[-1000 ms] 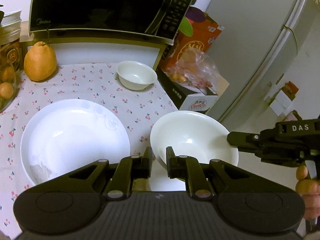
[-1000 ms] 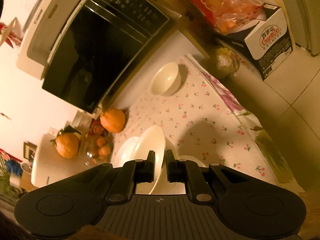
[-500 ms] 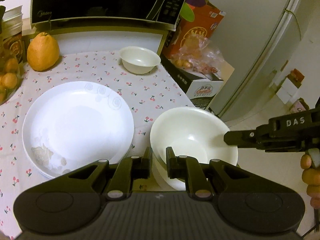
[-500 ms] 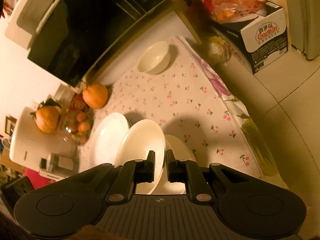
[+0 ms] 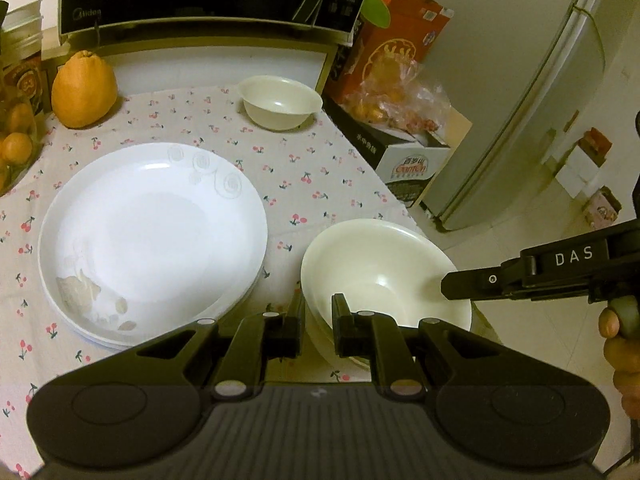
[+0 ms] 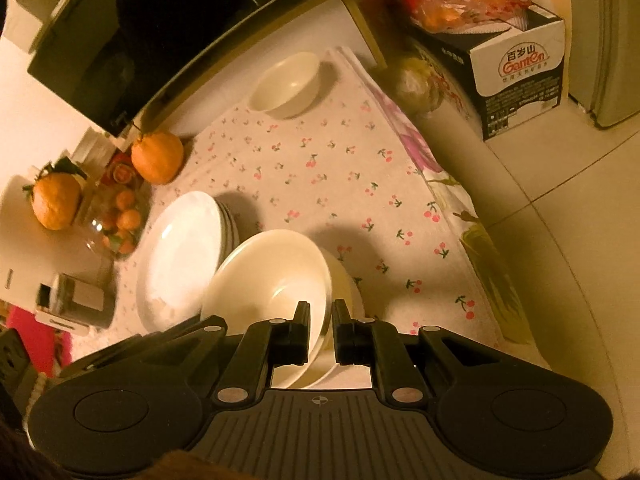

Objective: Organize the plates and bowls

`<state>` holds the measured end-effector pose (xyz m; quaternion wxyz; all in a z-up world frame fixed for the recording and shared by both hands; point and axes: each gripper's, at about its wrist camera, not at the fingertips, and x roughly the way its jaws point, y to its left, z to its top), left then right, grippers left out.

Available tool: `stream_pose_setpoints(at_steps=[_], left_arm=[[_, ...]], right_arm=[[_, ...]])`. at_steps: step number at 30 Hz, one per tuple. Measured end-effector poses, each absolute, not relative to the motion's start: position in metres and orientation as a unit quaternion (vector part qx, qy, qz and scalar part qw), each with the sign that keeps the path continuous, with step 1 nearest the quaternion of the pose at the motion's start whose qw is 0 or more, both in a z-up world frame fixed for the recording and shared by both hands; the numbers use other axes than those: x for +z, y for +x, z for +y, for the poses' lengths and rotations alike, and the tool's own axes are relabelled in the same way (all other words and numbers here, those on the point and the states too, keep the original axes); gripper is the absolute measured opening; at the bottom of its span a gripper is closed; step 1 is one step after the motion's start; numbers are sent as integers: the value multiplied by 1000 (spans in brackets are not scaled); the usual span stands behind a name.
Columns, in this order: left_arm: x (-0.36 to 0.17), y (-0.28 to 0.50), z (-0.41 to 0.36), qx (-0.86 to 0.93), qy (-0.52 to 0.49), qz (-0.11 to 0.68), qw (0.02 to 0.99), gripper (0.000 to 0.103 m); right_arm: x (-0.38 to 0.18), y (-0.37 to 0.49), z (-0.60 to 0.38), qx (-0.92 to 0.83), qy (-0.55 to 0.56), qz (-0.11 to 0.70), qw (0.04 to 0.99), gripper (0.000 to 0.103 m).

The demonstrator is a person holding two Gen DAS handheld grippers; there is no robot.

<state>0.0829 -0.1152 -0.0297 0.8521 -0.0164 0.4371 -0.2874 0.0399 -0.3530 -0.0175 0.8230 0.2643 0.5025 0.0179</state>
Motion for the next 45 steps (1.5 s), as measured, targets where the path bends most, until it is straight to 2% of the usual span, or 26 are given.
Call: stream_pose_setpoints(at_steps=[13, 25, 28, 30, 34, 38, 43, 45], left_arm=[[-35, 81, -119, -283, 6, 435, 855, 12], [-37, 82, -120, -282, 12, 437, 854, 14], [-36, 83, -120, -282, 11, 439, 853, 20], [-35, 83, -119, -283, 9, 441, 852, 25], [-33, 81, -118, -286, 8, 445, 849, 28], [-29, 82, -116, -287, 6, 448, 847, 39], [-21, 87, -115, -287, -7, 449, 846, 52], [-17, 90, -116, -288, -5, 446, 847, 58]], right_arm=[[-17, 43, -338, 5, 199, 517, 833, 15], [-16, 44, -343, -4, 206, 518, 830, 16], [-16, 45, -344, -4, 212, 518, 829, 16], [-16, 45, -345, -3, 218, 518, 827, 25], [-14, 45, -351, 2, 241, 512, 824, 28], [-13, 45, -354, 0, 251, 504, 826, 49], [-15, 52, -361, 3, 282, 503, 817, 51], [-13, 56, -364, 4, 297, 497, 816, 59]])
